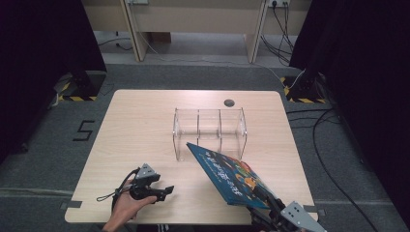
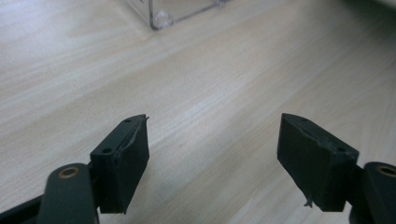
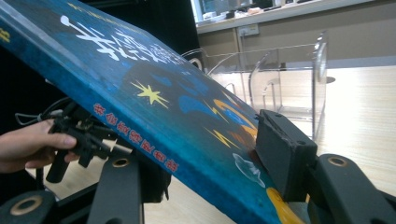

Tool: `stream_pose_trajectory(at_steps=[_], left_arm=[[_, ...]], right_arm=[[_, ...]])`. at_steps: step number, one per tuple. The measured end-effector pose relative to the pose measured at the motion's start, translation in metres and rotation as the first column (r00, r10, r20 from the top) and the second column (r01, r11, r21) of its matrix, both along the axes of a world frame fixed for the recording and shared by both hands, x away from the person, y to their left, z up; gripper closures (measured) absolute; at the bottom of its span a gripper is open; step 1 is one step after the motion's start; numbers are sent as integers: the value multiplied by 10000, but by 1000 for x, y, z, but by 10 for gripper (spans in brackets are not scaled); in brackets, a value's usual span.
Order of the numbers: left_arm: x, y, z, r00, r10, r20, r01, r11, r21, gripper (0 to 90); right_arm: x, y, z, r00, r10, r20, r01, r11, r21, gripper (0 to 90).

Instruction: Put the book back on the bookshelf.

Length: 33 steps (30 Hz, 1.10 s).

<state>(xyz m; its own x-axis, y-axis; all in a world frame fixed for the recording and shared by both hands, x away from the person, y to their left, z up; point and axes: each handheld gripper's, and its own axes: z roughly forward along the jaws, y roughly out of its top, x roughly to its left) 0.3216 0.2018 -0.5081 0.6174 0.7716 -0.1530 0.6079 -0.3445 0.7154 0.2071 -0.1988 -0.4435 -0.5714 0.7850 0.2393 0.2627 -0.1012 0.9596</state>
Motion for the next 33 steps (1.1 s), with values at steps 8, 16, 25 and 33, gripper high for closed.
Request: stream_pose_trajectory(at_steps=[8,16,25,33], left_arm=[[-1,-8,-7,9992,-366,178,348,9951,928,201],[-2,-9,-7,9987,-448,244,418,9927,1133,186],[-2,-9,-7,9984,-485,295,447,9919,1188,184],[-2,-10,-7,9983,-495,313,453,9913,1239,186]], right_arm=[[3,-13,1,9990,-376,-221,388,9977,558,506],[4,-27,1,9959,-833,-361,869,9897,1140,565],[7,-40,0,9911,-1321,-157,1330,9854,1061,639],[11,-49,-3,9872,-1588,-111,1592,9830,919,670]])
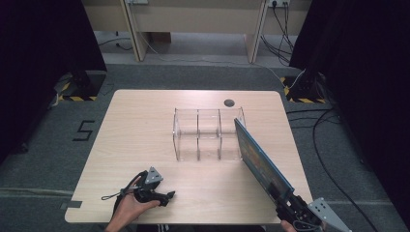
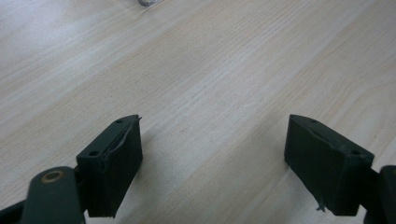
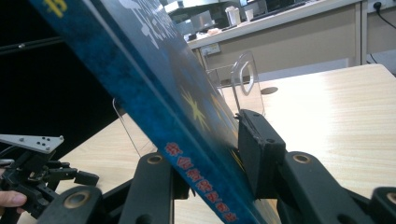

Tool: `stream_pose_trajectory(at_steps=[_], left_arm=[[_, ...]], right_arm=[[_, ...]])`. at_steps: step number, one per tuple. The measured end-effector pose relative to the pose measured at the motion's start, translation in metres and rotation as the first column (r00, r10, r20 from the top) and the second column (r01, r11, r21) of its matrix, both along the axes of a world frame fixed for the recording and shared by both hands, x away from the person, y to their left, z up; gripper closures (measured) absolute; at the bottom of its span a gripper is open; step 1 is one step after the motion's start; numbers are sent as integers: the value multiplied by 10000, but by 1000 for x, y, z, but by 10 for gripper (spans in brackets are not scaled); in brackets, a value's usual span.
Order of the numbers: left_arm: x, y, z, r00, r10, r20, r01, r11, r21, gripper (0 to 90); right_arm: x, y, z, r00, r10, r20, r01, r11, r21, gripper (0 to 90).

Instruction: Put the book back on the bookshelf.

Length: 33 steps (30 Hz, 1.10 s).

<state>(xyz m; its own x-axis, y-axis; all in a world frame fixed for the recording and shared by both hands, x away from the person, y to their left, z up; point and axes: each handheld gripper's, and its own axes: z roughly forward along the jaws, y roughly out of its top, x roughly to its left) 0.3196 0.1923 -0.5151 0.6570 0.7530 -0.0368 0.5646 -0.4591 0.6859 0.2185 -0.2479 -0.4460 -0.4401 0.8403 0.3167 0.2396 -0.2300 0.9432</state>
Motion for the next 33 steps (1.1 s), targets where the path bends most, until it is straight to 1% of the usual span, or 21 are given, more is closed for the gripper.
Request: stream_pose_trajectory(at_steps=[4,6,8,9,10,11,12,13,14,15,18,19,20,21,23,26,27,29,30,32,33], left_arm=[[0,0,0,10000,-7,18,7,10000,36,186],[0,0,0,10000,-25,25,25,10000,47,186],[0,-1,0,10000,-33,41,33,10000,42,186],[0,-1,0,10000,-29,42,29,10000,41,186],[0,-1,0,10000,-29,42,29,10000,41,186],[0,0,0,10000,-29,29,29,10000,50,187],[0,0,0,10000,-33,43,33,10000,41,186],[0,-1,0,10000,-51,59,50,10000,73,186],[0,-1,0,10000,-51,59,50,10000,73,185],[-1,-1,-1,9999,-83,79,83,9999,99,183],[-1,-1,-1,9999,-91,103,90,9999,112,181],[-1,-1,-1,9999,-97,109,96,9999,113,180],[-1,-1,-1,9999,-106,112,104,9999,121,180],[-1,-1,-1,9999,-106,117,105,9999,117,180],[-1,-1,-1,9999,-104,113,103,9999,119,179],[-1,-2,-1,9999,-109,124,107,9999,105,174],[-1,-2,-1,9998,-133,127,132,9999,100,174],[-1,-2,-1,9998,-150,128,148,9998,107,174],[-1,-2,-1,9998,-148,129,146,9998,100,172],[-1,-2,-1,9998,-151,141,149,9998,95,171],[-1,-2,-1,9998,-153,142,151,9998,96,171]], right_arm=[[-1,-2,1,9998,-74,-162,80,9993,366,671],[-2,-3,2,9996,-121,-253,139,9973,720,675],[-3,-4,3,9995,-146,-264,166,9968,777,686],[-4,-6,4,9996,-212,-189,229,9951,965,691],[-5,-8,5,9992,-225,-316,262,9925,1191,697],[-5,-9,5,9994,-251,-218,275,9930,1147,713],[-5,-10,6,9991,-414,14,412,9964,745,725],[-5,-10,6,9989,-455,91,449,9976,535,734],[-5,-10,6,9989,-455,91,449,9976,535,734],[-5,-10,7,9982,-520,289,518,9986,90,749],[-5,-9,7,9972,-560,502,582,9974,-436,758],[-5,-9,8,9968,-588,541,621,9962,-615,761],[-4,-9,7,9957,-606,698,671,9933,-938,764],[-4,-9,8,9943,-619,872,736,9877,-1377,765],[-2,-8,7,9937,-531,984,703,9809,-1812,752],[0,-8,5,9937,-581,957,757,9786,-1912,748],[2,-9,2,9947,-490,902,643,9822,-1766,748],[4,-9,1,9948,-466,908,621,9823,-1769,748],[7,-9,1,9941,-446,992,621,9815,-1813,748],[13,-8,0,9945,-343,991,524,9810,-1868,750],[15,-8,-1,9945,-288,1011,463,9835,-1749,750]])
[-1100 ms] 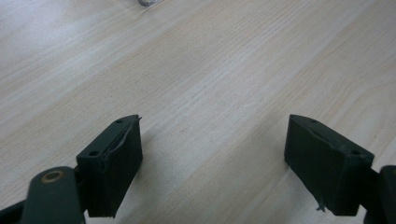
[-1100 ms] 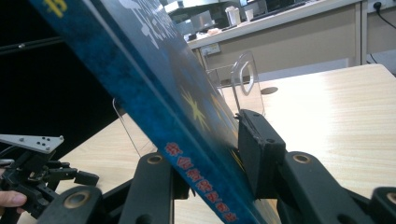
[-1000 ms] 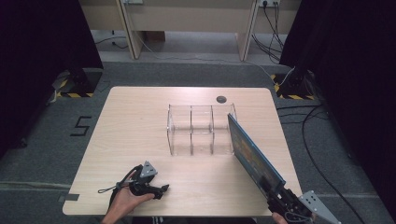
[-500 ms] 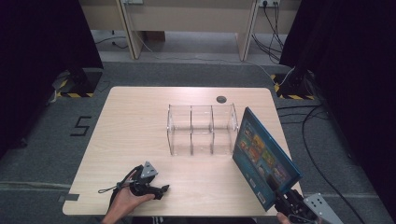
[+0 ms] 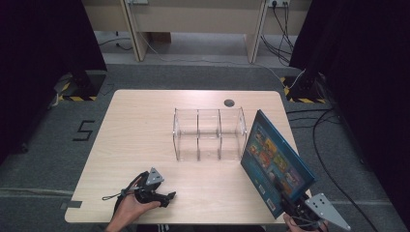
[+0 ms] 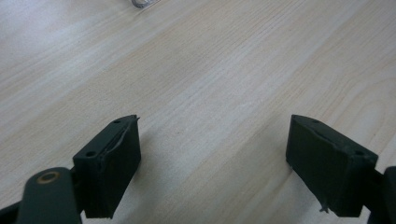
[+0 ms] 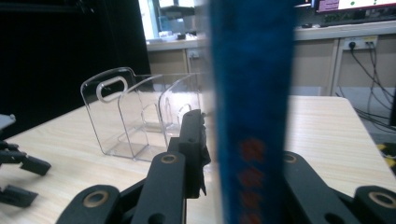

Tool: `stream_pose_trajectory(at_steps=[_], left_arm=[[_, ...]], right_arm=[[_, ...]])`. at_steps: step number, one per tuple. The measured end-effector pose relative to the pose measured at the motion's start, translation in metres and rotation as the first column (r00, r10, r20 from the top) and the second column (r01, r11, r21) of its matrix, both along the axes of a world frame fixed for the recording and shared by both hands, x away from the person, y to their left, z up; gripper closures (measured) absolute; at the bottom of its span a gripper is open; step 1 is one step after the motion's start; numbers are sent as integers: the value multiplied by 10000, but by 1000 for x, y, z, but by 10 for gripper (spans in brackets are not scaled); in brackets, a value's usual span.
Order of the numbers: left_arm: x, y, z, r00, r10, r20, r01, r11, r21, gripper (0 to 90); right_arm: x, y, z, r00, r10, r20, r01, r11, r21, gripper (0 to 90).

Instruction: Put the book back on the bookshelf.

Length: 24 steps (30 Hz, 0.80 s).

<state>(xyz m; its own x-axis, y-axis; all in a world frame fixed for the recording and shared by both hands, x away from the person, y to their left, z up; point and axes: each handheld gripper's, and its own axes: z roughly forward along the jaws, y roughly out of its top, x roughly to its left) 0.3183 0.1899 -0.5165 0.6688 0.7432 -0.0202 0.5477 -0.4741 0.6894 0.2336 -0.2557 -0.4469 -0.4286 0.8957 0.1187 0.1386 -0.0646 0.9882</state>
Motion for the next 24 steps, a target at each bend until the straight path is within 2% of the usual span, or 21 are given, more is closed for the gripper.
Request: stream_pose_trajectory(at_steps=[3,8,11,14,17,20,21,24], left_arm=[[0,0,0,10000,-3,13,3,10000,-12,171],[0,-1,-1,10000,-13,46,13,10000,-34,164],[0,-1,-1,10000,-31,48,31,10000,-21,165],[0,-1,-1,10000,-24,53,24,10000,-24,164],[0,-1,-1,10000,-18,57,19,10000,-31,161],[0,-1,-1,10000,-10,49,10,10000,-28,159],[0,-1,-1,10000,-7,53,7,10000,-30,159],[0,-1,-1,10000,-6,54,6,10000,-20,159]], right_arm=[[2,0,0,10000,77,14,-78,10000,22,757],[6,3,1,9995,108,311,-106,9999,-65,763],[9,3,-1,9995,195,262,-203,9993,300,774],[10,1,-6,9994,171,294,-200,9949,992,774],[10,1,-6,9993,157,346,-192,9943,1048,780],[10,2,-5,9997,155,197,-177,9931,1161,778],[11,1,-6,9997,212,91,-224,9872,1576,774],[12,-1,-5,9996,291,63,-298,9819,1872,770]])
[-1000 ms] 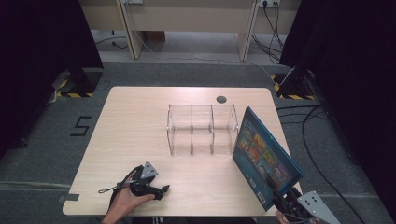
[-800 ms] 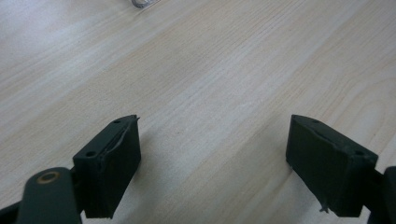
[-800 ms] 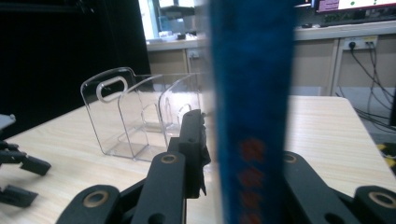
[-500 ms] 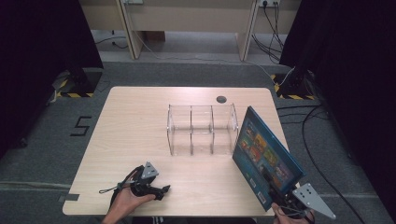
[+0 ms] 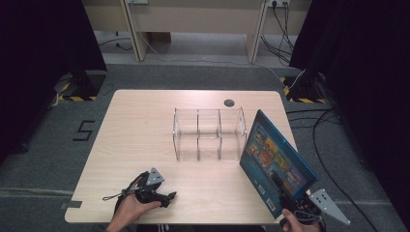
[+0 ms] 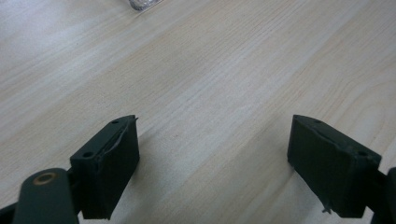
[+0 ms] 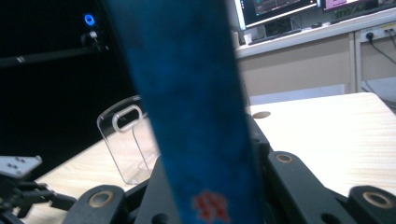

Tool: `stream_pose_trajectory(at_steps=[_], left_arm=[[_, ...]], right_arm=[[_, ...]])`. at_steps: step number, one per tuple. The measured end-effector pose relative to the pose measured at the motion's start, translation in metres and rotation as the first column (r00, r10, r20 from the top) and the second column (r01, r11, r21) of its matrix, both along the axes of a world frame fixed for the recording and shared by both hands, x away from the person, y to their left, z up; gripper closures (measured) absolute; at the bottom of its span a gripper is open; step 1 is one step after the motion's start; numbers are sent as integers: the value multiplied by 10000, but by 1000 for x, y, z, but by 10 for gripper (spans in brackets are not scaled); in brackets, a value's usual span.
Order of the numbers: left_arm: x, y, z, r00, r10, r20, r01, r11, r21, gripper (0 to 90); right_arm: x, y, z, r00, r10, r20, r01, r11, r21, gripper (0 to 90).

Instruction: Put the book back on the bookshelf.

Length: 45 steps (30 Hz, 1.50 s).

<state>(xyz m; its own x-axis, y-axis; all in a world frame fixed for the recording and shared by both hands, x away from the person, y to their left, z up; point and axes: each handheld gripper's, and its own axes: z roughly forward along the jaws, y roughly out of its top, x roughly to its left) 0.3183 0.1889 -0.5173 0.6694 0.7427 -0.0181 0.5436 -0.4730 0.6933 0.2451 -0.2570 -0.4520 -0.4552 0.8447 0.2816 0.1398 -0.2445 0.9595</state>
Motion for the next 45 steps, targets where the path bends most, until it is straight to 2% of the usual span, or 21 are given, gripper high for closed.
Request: stream_pose_trajectory(at_steps=[1,2,3,5,7,10,13,14,16,21,24,28,31,36,42,45], left_arm=[[0,0,0,10000,0,0,0,10000,0,159],[0,0,0,10000,-7,1,7,10000,-6,159],[0,0,0,10000,-7,1,7,10000,-6,159],[0,0,0,10000,-8,0,8,10000,-3,159],[0,0,0,10000,15,8,-15,10000,-33,159],[0,0,0,10000,23,0,-23,10000,-35,160],[0,0,0,10000,28,1,-28,10000,-40,160],[0,0,0,10000,25,-3,-25,10000,-41,161],[0,0,0,10000,32,10,-32,10000,-44,160],[0,0,0,10000,39,16,-39,10000,-69,161],[0,0,0,10000,35,15,-35,10000,-68,161],[0,0,0,10000,30,17,-30,10000,-67,161],[0,1,0,10000,49,24,-49,10000,-62,161],[0,1,-2,9999,-8,124,9,10000,-74,142],[0,2,-3,9998,-44,202,47,9999,-141,136],[0,2,-3,9998,-44,209,47,9999,-150,135]], right_arm=[[0,0,0,10000,0,0,0,10000,0,770],[1,-2,1,9999,87,87,-89,9995,311,769],[1,-2,1,9999,87,87,-89,9995,311,769],[0,-4,4,9996,4,296,-4,10000,-11,781],[-1,-5,5,9998,6,175,-5,10000,-28,783],[-1,-6,5,9999,117,-29,-115,9991,420,789],[-1,-7,6,9999,81,-92,-75,9982,597,803],[0,-10,7,10000,73,-49,-69,9962,866,815],[2,-13,8,9993,226,-301,-186,9916,1278,815],[4,-13,9,9994,262,-238,-228,9911,1309,816],[4,-12,17,9998,140,174,-152,9971,747,815],[6,-9,27,9987,125,487,-150,9986,512,816],[7,-7,31,9984,182,530,-209,9986,494,817],[18,-1,38,9980,278,576,-320,9968,737,817],[28,5,43,9974,255,670,-296,9977,616,817],[38,12,48,9972,118,743,-166,9978,641,817]])
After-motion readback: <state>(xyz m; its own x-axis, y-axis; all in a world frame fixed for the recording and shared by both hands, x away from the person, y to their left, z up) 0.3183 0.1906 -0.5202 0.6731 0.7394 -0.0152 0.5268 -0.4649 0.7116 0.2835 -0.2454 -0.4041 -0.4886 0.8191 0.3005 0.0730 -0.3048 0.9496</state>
